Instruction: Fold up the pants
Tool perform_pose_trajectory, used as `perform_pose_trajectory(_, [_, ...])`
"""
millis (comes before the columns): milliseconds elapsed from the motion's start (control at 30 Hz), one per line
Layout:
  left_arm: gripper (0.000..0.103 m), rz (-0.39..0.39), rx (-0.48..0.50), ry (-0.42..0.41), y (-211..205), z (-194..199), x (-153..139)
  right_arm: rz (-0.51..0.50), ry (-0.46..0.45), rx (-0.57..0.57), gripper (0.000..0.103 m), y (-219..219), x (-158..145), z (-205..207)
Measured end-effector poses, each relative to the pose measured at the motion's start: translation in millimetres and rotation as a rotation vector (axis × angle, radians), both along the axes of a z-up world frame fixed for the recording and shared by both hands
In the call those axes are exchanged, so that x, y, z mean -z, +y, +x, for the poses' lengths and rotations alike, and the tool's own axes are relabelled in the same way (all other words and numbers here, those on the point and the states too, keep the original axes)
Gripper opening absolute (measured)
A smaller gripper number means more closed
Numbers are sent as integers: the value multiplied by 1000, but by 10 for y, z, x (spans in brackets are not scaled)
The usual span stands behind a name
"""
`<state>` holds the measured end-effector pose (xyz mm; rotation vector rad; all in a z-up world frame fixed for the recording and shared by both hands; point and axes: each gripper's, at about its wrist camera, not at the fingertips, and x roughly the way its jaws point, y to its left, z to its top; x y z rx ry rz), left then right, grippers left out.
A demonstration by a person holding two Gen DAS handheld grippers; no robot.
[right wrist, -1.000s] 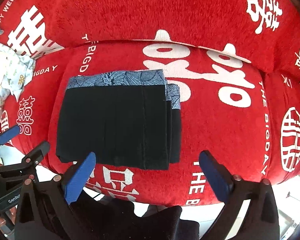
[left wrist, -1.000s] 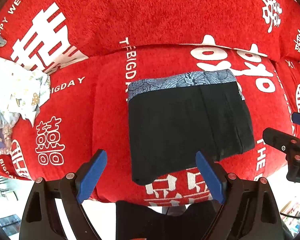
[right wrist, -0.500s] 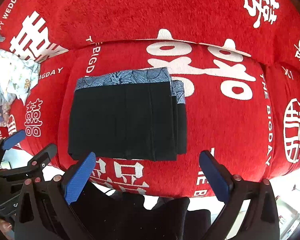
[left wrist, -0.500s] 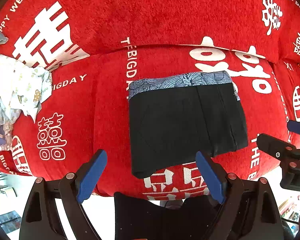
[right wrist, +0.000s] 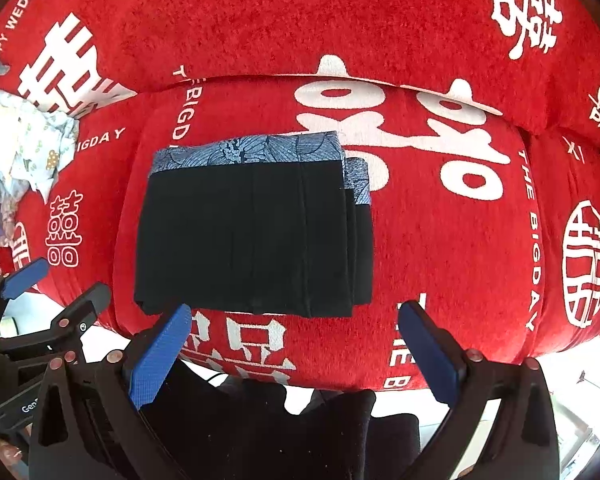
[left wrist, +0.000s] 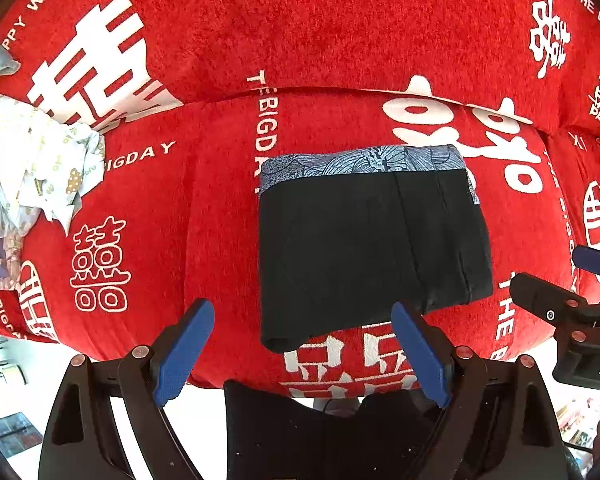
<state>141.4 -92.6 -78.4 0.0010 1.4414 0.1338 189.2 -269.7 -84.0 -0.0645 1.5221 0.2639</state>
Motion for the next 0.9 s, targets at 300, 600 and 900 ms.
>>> perform_pose_trajectory(300, [91, 0, -5, 2, 13, 6, 3, -16, -6, -9, 103, 33, -5, -3])
perform_pose_trajectory(600, [91, -4, 5, 8, 3, 28, 11, -20, -6, -11, 103, 36, -7, 14])
perform_pose_trajectory(900, [91, -7, 1, 12, 4, 30, 23, -21, -5, -13, 103, 40, -4, 21])
